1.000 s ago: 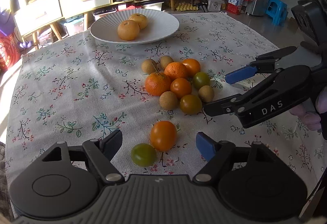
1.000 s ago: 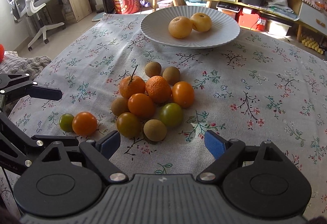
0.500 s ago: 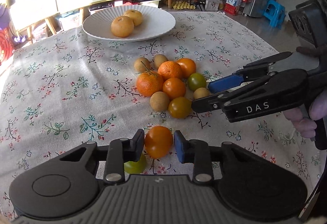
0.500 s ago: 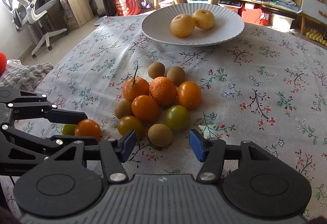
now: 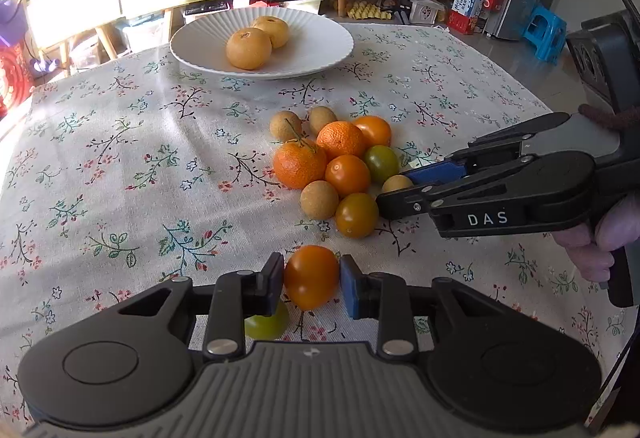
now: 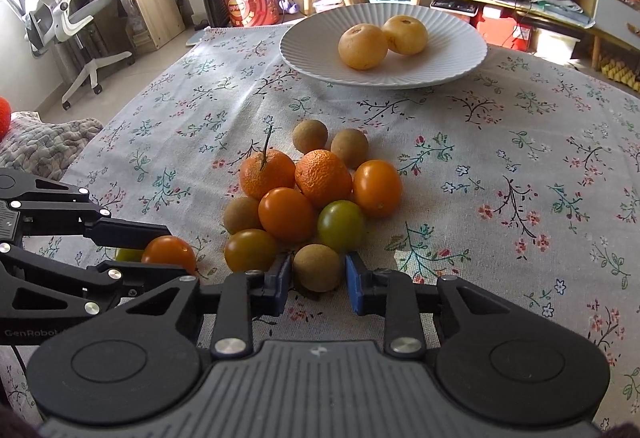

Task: Organize fruits
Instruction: 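Grasp a tangerine with left tool while right tool grasps a small brown fruit, then carry the tangerine into the bowl with left tool while right tool drops the brown fruit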

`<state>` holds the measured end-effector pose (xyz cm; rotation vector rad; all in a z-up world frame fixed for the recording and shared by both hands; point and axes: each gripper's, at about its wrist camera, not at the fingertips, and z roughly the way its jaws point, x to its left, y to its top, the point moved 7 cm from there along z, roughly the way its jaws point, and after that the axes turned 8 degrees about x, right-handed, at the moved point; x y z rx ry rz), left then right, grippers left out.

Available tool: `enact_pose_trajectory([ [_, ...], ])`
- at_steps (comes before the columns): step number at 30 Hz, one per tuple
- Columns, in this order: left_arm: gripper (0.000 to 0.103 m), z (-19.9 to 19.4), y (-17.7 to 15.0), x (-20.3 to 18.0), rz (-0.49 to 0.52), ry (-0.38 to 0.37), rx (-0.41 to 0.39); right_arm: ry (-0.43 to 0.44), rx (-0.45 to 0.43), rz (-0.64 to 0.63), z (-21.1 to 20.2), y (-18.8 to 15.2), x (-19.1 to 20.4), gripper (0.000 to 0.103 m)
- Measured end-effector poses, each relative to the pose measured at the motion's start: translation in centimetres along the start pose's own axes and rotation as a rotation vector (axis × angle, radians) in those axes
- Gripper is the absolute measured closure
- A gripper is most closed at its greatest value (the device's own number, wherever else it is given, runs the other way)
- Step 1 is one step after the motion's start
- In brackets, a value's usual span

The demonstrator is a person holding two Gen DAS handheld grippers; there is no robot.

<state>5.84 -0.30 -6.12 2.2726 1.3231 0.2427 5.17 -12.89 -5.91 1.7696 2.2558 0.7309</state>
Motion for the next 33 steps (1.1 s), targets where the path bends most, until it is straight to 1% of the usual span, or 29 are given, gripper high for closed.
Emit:
enact_pose_trajectory([
  [8, 0.083, 0.1, 0.0, -0.1, -0.002, 0.000, 0.005, 0.002, 0.005, -0.008, 0.1, 0.0, 0.1, 0.079],
  [17, 0.083, -0.3, 0.1, 0.1, -0.010, -0.003, -0.010, 0.013, 0.003, -0.010, -0.2, 0.1, 0.4, 0.079],
  [33, 0.083, -1.0, 0.6, 0.2, -0.028, -0.006, -0.039, 0.045, -0.039, -0.011, -1.9, 0.9, 1.1, 0.079],
])
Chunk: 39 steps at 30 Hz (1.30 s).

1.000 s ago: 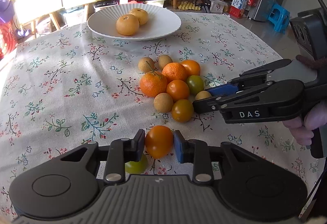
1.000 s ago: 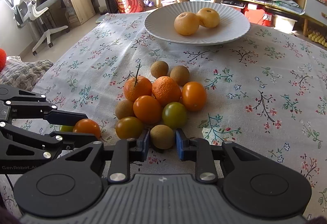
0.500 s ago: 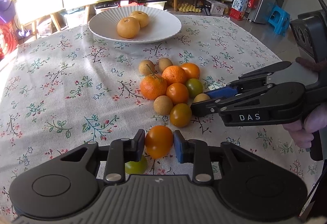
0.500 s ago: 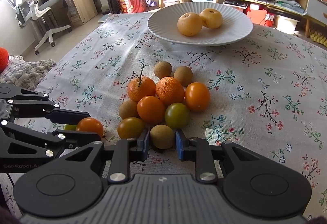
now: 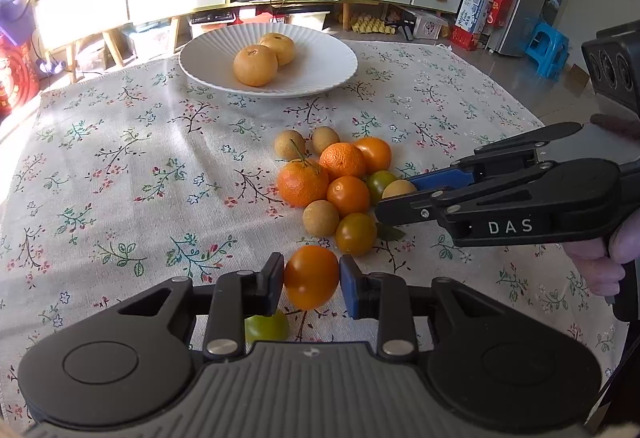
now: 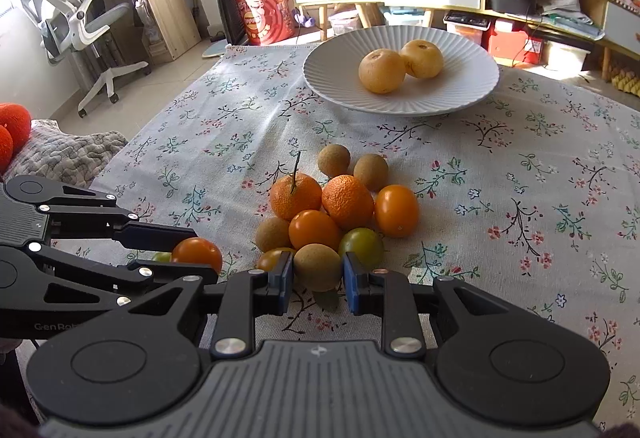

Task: Organize fruits
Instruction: 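Carry the tangerine into the bowl with left tool while right tool drops the brown fruit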

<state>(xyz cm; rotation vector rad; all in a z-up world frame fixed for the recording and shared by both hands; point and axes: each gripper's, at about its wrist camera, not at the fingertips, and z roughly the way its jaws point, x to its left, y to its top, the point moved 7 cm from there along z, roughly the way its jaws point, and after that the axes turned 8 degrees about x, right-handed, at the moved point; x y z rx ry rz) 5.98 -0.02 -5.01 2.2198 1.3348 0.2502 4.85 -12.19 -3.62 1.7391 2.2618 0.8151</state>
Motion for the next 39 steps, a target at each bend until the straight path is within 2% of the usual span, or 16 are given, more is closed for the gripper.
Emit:
enact_pose_trajectory([
  [21, 0.083, -1.5, 3.9, 0.5, -0.041, 0.003, -0.107, 0.030, -0.087, 0.057, -1.8, 3.1, -0.3, 0.079],
  [33, 0.083, -1.0, 6.9, 1.3, -0.124, -0.002, -0.186, 0.024, -0.139, 0.138, -2.1, 5.9, -2.5, 0.079],
  [39, 0.083, 0.6, 9.0, 1.4, -0.115, 0.019, -0.224, 0.032, -0.143, 0.169, -1.2, 7.3, -3.6, 0.079],
])
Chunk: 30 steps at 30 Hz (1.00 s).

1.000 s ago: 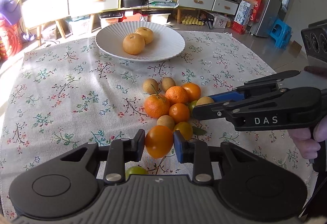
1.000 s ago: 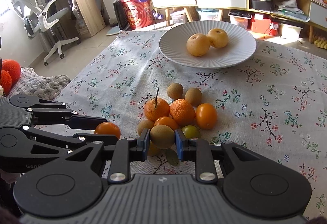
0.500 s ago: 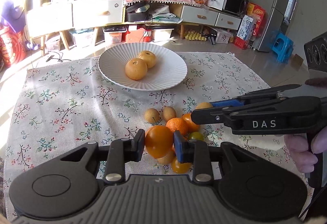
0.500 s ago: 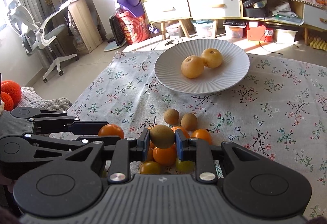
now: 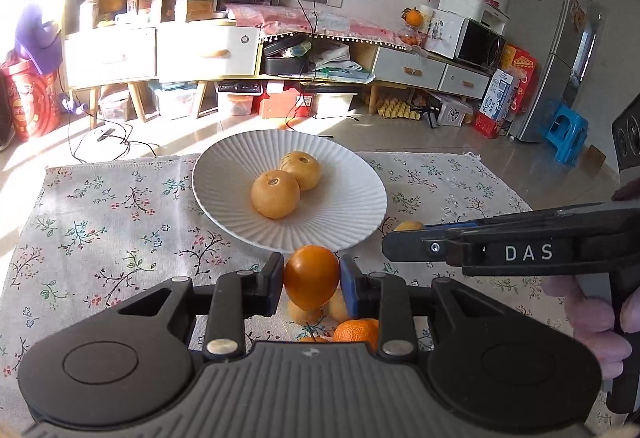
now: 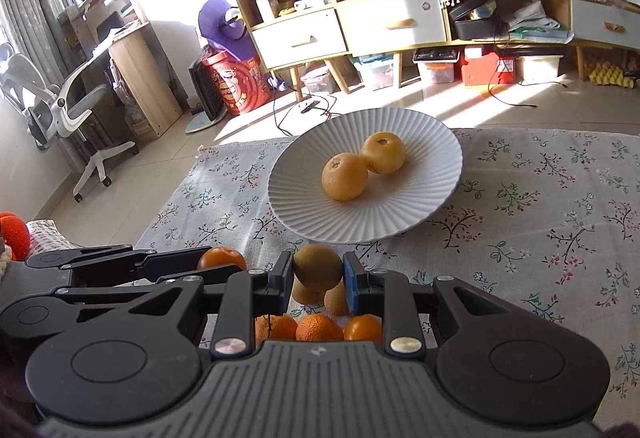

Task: Organize fruits
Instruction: 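Carry the tangerine into the bowl with left tool while right tool drops the brown fruit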

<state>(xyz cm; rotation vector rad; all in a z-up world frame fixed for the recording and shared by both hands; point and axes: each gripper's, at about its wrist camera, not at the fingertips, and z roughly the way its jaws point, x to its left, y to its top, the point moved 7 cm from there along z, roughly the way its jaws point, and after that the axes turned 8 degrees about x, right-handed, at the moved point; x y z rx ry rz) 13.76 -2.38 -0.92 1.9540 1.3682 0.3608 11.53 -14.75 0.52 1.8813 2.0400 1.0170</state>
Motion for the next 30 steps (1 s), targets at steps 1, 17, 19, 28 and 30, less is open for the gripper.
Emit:
enact_pose_trajectory([
  [1, 0.083, 0.4, 0.3, 0.0, -0.003, -0.005, -0.002, 0.005, 0.001, 0.011, 0.2, 0.4, -0.3, 0.079],
  [17, 0.083, 7.1, 3.4, -1.5, 0.001, -0.026, 0.024, -0.034, 0.038, 0.132, 4.9, 4.4, -5.3, 0.079],
  [19, 0.083, 7.6, 3.4, -1.2, -0.008, -0.019, 0.033, -0.041, 0.041, 0.124, 5.3, 4.8, -5.4, 0.079],
  [28, 0.083, 8.8, 3.7, 0.0, -0.050, -0.011, 0.059, -0.063, 0.071, 0.129, 7.3, 5.3, -5.8, 0.079],
  [30, 0.083, 8.8, 3.7, -0.1, -0.056, -0.016, 0.059, -0.070, 0.078, 0.128, 7.6, 5.3, -5.8, 0.079],
])
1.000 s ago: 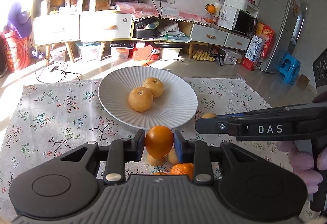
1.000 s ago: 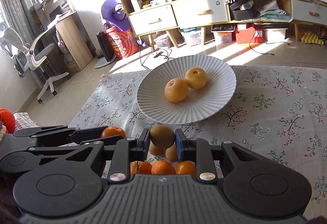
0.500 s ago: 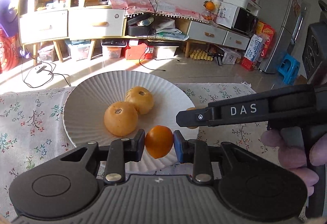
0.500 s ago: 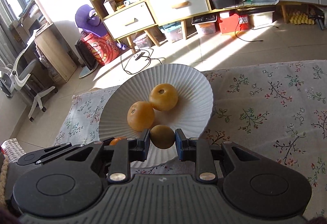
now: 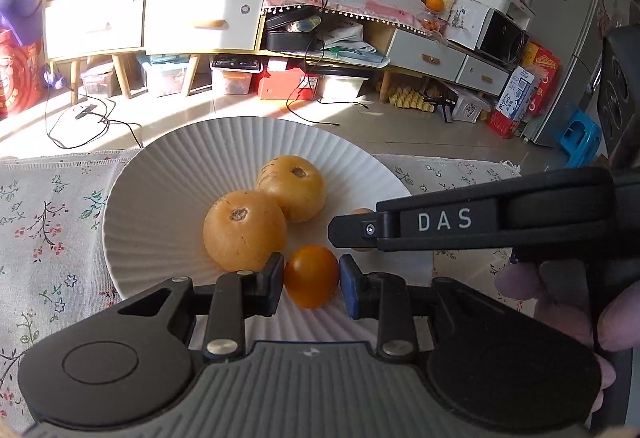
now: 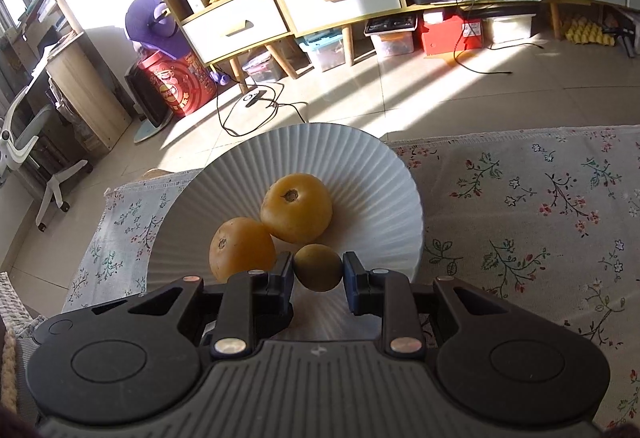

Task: Organize fruits
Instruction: 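Carry the tangerine into the bowl with left tool while right tool drops the brown fruit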

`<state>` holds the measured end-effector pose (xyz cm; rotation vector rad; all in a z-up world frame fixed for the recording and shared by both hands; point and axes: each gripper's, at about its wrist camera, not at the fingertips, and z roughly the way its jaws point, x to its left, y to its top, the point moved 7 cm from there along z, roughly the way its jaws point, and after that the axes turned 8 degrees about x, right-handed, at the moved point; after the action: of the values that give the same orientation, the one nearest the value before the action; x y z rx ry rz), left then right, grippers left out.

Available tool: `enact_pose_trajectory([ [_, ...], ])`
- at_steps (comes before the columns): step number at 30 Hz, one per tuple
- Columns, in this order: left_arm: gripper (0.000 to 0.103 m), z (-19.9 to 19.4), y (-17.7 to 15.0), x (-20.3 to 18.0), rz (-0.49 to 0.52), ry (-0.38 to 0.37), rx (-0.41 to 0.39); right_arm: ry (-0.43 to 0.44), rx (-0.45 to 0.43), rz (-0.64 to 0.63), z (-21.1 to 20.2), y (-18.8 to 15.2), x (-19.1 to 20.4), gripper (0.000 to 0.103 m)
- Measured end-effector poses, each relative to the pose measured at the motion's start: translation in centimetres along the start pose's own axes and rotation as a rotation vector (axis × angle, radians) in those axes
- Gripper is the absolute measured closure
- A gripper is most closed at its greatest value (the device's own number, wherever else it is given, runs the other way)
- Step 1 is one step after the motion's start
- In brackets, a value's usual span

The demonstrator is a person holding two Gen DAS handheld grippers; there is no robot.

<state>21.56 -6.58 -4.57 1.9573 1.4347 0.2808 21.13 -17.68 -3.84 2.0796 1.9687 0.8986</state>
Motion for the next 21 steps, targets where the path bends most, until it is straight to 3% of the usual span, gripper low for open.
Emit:
enact_pose_trajectory([
  [17, 0.081, 0.23, 0.33, 0.09, -0.002, -0.006, 0.002, -0.043, 0.012, -0.040, 0.36, 0.36, 0.59, 0.077],
  [21, 0.075, -0.03, 0.34, 0.22, -0.008, -0.010, -0.001, -0.037, 0.001, -0.038, -0.06, 0.46, 0.62, 0.076],
])
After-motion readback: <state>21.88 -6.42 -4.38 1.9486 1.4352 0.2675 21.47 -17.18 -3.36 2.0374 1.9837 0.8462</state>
